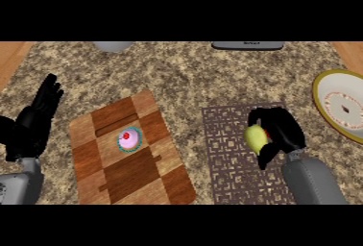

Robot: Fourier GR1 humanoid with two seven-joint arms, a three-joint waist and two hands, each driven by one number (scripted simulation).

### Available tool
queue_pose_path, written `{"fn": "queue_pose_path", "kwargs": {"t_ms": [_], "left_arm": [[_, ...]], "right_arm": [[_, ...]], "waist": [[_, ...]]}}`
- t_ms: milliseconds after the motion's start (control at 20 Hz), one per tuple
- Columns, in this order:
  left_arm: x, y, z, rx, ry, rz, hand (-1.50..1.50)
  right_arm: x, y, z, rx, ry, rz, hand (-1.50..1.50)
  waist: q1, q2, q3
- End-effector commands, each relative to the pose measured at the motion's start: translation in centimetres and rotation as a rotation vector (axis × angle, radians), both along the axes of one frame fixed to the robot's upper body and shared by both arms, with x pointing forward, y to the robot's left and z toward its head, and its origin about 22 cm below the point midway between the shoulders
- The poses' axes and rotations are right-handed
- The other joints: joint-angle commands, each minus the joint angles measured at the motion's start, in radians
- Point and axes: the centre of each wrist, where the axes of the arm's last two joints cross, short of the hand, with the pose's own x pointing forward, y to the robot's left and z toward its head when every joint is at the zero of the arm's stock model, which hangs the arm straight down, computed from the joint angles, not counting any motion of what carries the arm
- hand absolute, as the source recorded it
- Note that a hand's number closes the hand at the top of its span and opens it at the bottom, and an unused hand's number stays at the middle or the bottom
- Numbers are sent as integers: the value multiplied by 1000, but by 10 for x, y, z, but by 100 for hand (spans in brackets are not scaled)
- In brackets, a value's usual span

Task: Pick the lemon from the placemat and place it in the bowl

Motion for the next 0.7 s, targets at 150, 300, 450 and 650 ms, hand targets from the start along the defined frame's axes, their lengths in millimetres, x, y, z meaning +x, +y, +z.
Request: {"fn": "queue_pose_path", "kwargs": {"t_ms": [150,300,450,650], "left_arm": [[-1,-6,0,-3,-8,-18,0],[4,-25,3,-3,-29,-53,0],[4,-12,3,-2,-16,-43,0],[-2,-16,-5,-3,9,-13,0]], "right_arm": [[26,-47,1,59,306,-704,150],[67,-33,41,77,288,-869,150],[95,-12,71,29,194,-982,150],[111,1,118,-75,9,-1057,150]], "waist": [[30,30,13],[55,27,16],[48,22,17],[24,11,16]]}}
